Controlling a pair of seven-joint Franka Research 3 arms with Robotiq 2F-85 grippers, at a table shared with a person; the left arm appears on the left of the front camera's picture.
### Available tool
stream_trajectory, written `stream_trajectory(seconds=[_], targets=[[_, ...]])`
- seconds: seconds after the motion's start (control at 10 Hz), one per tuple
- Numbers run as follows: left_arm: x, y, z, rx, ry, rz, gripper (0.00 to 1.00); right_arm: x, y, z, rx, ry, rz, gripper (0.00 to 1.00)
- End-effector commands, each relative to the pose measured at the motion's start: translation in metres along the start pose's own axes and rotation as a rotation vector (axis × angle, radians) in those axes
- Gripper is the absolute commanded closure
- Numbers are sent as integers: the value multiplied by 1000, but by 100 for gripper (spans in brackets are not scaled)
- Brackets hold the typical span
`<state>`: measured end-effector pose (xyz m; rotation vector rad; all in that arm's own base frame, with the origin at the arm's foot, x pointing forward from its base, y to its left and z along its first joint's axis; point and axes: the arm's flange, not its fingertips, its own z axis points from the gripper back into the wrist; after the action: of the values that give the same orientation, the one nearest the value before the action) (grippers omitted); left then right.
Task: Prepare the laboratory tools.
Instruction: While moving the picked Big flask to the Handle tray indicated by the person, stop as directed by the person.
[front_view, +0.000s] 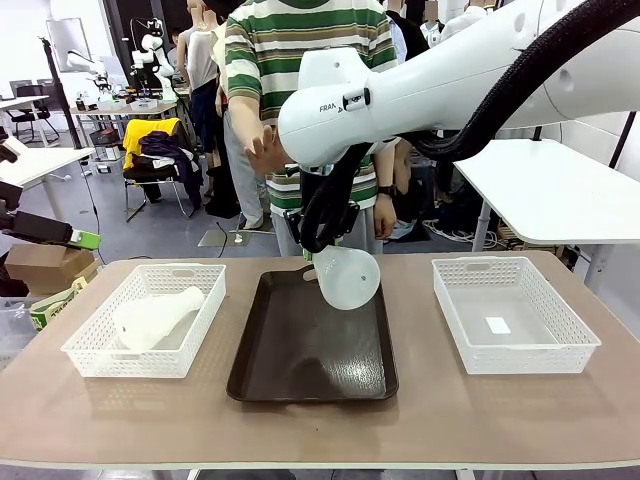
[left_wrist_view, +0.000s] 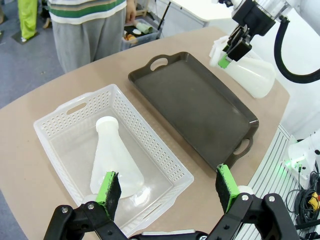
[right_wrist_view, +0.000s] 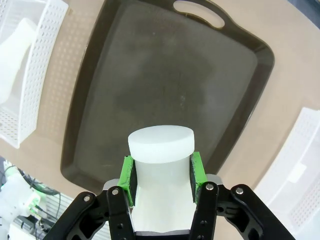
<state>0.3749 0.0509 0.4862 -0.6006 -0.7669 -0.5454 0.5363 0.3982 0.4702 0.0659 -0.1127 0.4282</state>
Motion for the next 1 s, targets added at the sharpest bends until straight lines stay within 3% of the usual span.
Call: stream_trajectory(seconds=[0.0,0.9], targets=[[-2,3,-1,-19,-27,-14,0,-1,-1,1,0,1,0,100],[-2,3,-1,-19,-27,-14,0,-1,-1,1,0,1,0,100]])
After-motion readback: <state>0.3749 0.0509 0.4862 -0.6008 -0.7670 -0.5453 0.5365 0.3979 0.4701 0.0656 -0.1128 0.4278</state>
